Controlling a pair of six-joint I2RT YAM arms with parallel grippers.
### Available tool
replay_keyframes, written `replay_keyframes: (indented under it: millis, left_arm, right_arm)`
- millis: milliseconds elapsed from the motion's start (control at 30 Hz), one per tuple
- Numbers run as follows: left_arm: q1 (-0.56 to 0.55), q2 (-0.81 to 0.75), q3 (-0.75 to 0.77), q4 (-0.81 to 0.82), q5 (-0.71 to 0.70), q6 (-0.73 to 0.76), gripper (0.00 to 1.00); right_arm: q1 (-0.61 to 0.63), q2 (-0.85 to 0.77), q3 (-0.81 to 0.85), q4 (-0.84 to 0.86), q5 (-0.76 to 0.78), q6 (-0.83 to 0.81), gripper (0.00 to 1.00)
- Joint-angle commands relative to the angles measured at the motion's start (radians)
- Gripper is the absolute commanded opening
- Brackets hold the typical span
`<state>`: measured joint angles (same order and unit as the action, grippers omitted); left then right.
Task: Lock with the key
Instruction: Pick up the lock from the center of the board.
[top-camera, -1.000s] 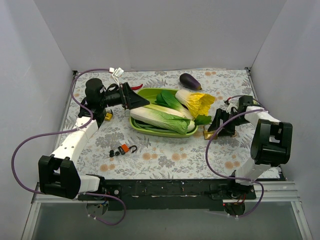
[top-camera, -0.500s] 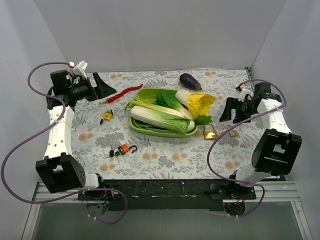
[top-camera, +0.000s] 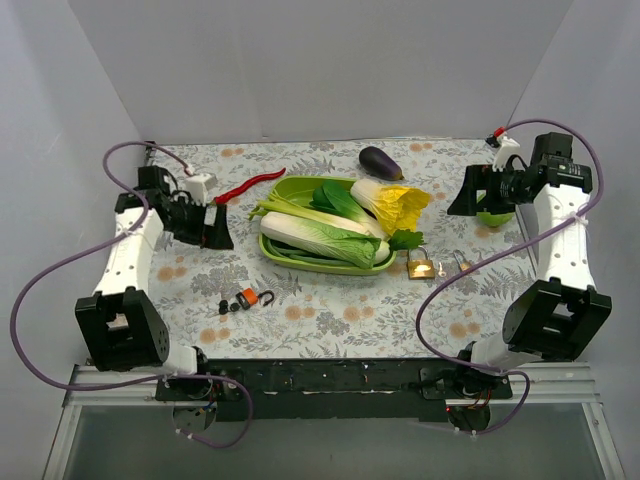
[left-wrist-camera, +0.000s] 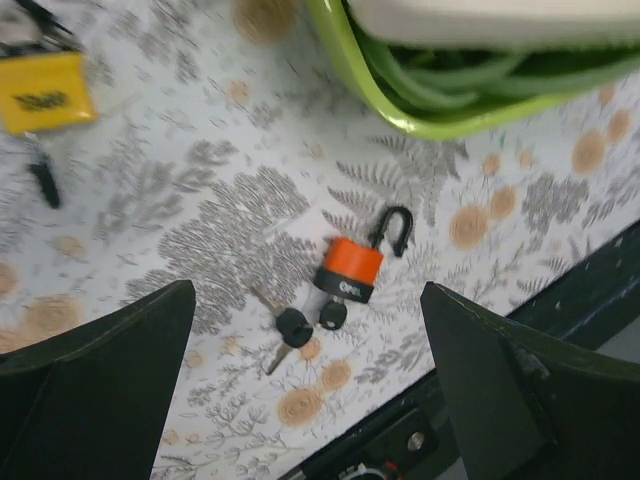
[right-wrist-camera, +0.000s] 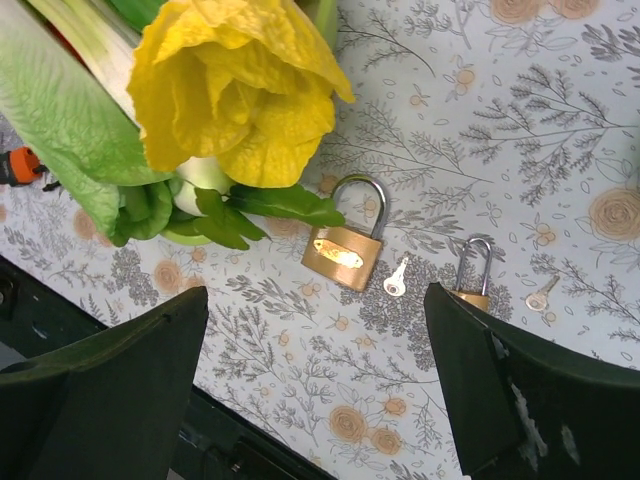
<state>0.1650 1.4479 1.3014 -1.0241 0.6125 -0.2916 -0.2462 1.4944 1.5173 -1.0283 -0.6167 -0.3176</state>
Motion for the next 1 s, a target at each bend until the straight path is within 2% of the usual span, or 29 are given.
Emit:
replay_keyframes:
  millis: [0, 67, 167, 267, 667, 967]
  left_arm:
    - [-0.197, -0.176, -0.199, -0.002, -0.169, 0.158, 0.98]
    - [-0.295, -0.217, -0.264, 0.068, -0.204, 0.148, 0.98]
    - [-0.385, -0.244, -0.35, 0.12, -0.232, 0.126, 0.98]
    - [-0.43, -0.231, -0.41, 0.176, -0.25, 0.091, 0.98]
    - [-0.573, -0.216, -0.567, 0.351, -0.42, 0.045, 0.89]
    - [-0.584, -0.167, -0.611, 0.423, -0.477, 0.039, 0.86]
  right_arm:
    - [0.045, -0.068, 0.003, 0.011, -0.043, -0.003, 0.96]
    - [0.057, -0.077, -0.005, 0.022, -0.037, 0.009, 0.96]
    - [0.084, -0.091, -0.008, 0.036, -0.035, 0.009, 0.97]
    - [0.1, -0.102, -0.015, 0.039, -0.046, 0.009, 0.97]
    - [0.108, -0.112, -0.052, 0.043, -0.018, 0.009, 0.97]
    - [0.11, -0.109, -0.039, 0.037, -0.015, 0.014, 0.97]
